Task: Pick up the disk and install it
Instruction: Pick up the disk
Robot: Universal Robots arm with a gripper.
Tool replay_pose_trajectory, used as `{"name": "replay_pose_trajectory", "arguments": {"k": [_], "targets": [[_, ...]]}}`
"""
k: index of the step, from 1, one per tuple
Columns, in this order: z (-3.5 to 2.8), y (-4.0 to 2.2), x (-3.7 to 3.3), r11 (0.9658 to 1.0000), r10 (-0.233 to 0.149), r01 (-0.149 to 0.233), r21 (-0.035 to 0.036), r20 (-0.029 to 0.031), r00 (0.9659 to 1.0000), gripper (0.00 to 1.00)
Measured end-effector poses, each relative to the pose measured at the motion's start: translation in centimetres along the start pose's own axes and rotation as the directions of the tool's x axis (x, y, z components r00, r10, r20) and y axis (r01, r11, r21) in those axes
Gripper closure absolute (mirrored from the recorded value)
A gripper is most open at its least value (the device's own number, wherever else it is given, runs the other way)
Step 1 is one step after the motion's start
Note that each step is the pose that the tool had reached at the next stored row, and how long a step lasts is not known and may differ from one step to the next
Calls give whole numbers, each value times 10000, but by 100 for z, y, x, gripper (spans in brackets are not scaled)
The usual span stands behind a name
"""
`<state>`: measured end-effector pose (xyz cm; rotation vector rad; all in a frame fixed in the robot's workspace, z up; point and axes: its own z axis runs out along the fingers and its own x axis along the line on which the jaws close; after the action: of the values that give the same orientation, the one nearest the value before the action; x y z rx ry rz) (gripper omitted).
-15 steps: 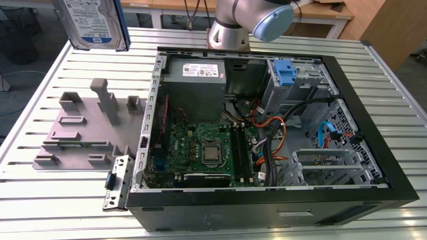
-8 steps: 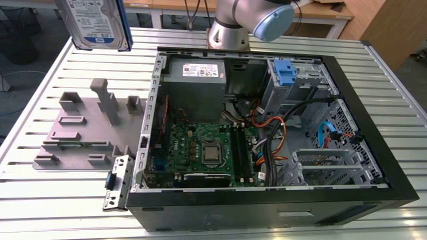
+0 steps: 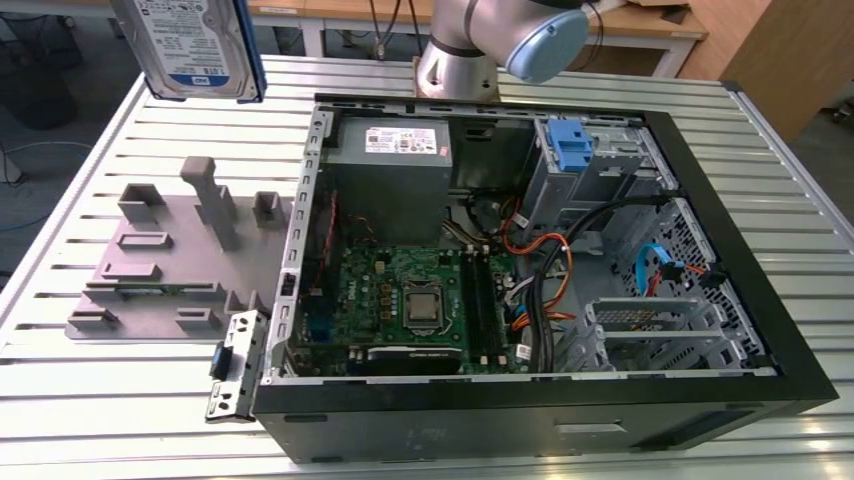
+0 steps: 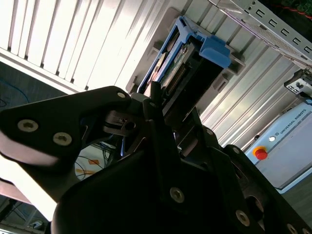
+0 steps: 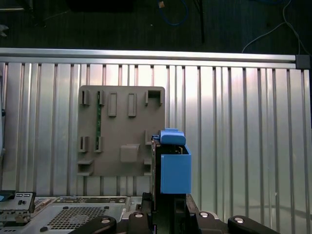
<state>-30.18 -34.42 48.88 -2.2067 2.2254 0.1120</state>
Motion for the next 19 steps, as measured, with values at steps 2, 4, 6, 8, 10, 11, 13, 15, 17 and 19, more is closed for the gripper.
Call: {"name": "replay_pose_trajectory", "arguments": {"k": [2,4,6,8,10,11,13,15,17,19], "targets": [[0,0,0,10000,0,0,0,0,10000,65],[0,0,0,10000,0,0,1,0,10000,65],[0,-10,0,10000,-3,3,0,0,10000,65],[-2,-35,0,10000,0,0,0,0,10000,65],[-3,-76,0,10000,-1,1,0,1,10000,65],[-4,-99,-1,10000,0,0,0,0,10000,65],[-6,-140,-1,10000,0,0,0,0,10000,65],[-7,-191,-2,10000,0,0,0,0,10000,65],[-7,-240,-2,10000,0,0,0,1,10000,65],[-8,-280,-2,10000,-1,1,0,0,10000,65]]}}
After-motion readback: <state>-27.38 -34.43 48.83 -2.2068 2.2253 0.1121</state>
